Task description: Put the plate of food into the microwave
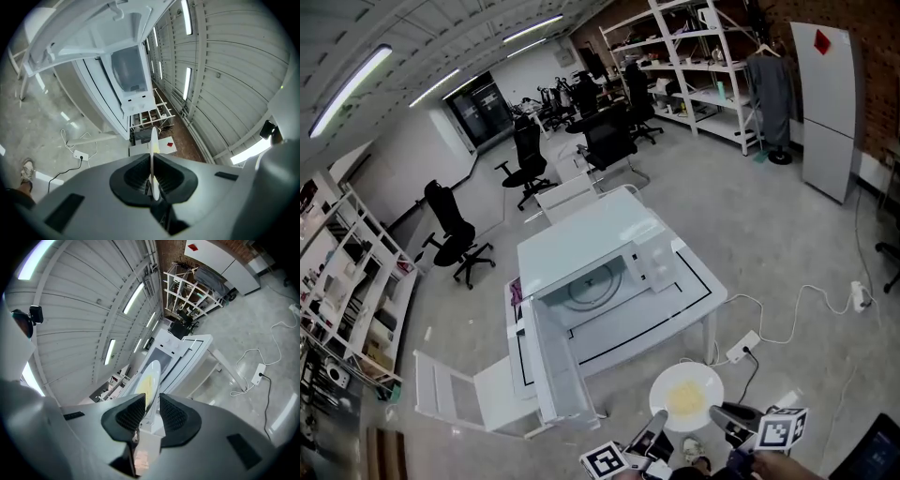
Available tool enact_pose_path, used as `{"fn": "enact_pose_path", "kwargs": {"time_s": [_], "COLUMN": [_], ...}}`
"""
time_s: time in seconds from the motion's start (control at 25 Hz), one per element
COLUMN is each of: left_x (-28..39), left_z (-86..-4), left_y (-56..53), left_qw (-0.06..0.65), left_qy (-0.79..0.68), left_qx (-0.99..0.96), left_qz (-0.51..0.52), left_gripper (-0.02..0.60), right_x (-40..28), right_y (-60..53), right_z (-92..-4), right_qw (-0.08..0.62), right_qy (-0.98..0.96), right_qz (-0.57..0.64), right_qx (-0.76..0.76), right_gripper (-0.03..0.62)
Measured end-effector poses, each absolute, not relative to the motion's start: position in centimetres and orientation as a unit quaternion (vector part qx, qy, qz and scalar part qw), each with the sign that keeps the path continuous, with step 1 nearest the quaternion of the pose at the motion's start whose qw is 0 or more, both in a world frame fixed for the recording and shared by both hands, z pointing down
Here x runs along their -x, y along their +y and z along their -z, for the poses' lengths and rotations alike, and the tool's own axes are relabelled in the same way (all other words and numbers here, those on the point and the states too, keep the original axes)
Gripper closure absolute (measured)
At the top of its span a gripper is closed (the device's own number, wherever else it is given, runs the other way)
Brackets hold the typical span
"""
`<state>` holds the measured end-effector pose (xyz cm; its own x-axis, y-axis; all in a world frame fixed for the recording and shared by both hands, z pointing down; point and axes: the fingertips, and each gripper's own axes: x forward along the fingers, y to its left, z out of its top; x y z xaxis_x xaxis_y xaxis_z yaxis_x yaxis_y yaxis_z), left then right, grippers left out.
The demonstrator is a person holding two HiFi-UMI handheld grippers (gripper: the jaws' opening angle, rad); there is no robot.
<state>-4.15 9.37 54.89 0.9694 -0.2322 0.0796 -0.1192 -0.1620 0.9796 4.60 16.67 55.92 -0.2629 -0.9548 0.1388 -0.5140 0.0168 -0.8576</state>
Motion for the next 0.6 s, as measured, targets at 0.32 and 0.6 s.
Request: {"fn": "enact_pose_path", "kwargs": {"time_s": [0.32,0.6], "left_x": [2.0,2.1], "left_z": [-55.2,-55.7], "left_y": [3.7,0.9], "left_qw": [0.638,0.619], "left_qy": [-0.129,-0.147], "left_qx": [-0.757,-0.768], "left_qz": [0.060,0.069], "left_gripper": [0.565,0.566], "right_x": [-7.1,-7.7], "right_y": [10.1,7.4], "right_z": [-56.2,-56.9], "right_qw": [0.232,0.225], "right_qy": [0.677,0.665], "right_qz": [0.442,0.477], "right_qx": [0.541,0.529], "right_gripper": [0.523,0.525]}}
